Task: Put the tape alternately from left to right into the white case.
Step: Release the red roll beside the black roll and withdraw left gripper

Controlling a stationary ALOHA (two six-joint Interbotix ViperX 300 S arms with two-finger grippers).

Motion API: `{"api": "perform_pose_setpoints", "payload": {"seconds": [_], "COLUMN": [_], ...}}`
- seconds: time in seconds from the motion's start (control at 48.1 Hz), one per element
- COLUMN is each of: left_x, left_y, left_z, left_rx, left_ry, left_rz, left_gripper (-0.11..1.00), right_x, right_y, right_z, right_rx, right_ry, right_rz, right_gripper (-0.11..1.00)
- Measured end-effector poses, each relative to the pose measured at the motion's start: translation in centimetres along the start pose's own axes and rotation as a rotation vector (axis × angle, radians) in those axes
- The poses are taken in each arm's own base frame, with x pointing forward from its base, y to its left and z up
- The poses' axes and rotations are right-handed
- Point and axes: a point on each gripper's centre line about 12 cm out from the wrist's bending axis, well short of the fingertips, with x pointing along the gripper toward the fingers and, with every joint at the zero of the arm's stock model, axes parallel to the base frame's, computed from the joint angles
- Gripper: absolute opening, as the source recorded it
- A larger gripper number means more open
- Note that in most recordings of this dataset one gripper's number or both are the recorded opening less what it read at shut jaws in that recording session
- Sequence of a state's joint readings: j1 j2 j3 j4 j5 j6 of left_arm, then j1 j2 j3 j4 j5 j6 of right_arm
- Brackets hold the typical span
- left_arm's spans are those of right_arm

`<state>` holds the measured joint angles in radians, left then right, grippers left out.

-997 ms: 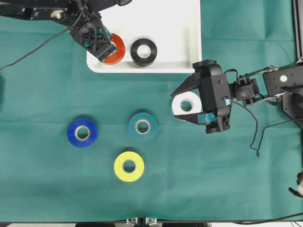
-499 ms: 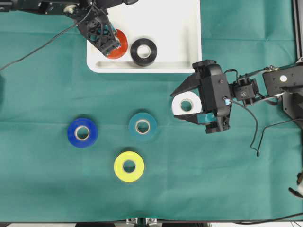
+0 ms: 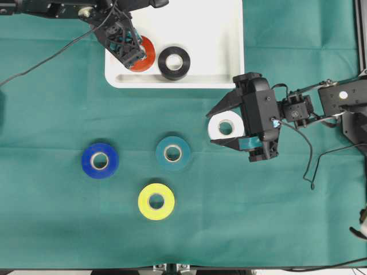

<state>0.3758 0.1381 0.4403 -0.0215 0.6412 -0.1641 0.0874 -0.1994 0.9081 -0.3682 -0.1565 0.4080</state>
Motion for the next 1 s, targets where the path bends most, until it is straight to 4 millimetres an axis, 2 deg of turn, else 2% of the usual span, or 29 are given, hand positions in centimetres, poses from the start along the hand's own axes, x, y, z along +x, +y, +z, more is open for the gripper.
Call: {"api": "perform_pose_setpoints", "payload": {"seconds": [0.042, 0.125, 0.395, 0.769, 0.872, 0.997], "left_x": [0.0, 0.0, 0.0, -1.5, -1.6, -1.7], "left_y": [-0.1, -0.4, -1.0, -1.1, -1.4, -2.7], "left_z": [-0.1, -0.1, -0.4, -0.7, -0.7, -0.9], "left_rx": [0.003, 0.007, 0.024, 0.029, 0.037, 0.073], "left_ry": [0.002, 0.004, 0.019, -0.008, -0.015, -0.023], "left_rz": [-0.001, -0.003, -0.008, -0.014, -0.019, -0.032], "left_gripper": [-0.01, 0.11, 0.84, 0.85, 0.85, 0.84], "right_x": [0.0, 0.0, 0.0, 0.0, 0.0, 0.0], "right_y": [0.0, 0.0, 0.0, 0.0, 0.0, 0.0], "right_z": [0.0, 0.0, 0.0, 0.0, 0.0, 0.0], "right_rx": [0.002, 0.001, 0.001, 0.001, 0.002, 0.002], "right_ry": [0.000, -0.002, -0.002, -0.002, 0.000, 0.000], "right_rz": [0.000, 0.000, 0.000, 0.000, 0.000, 0.000], "right_gripper": [0.71, 0.71, 0.71, 0.71, 0.71, 0.71]}}
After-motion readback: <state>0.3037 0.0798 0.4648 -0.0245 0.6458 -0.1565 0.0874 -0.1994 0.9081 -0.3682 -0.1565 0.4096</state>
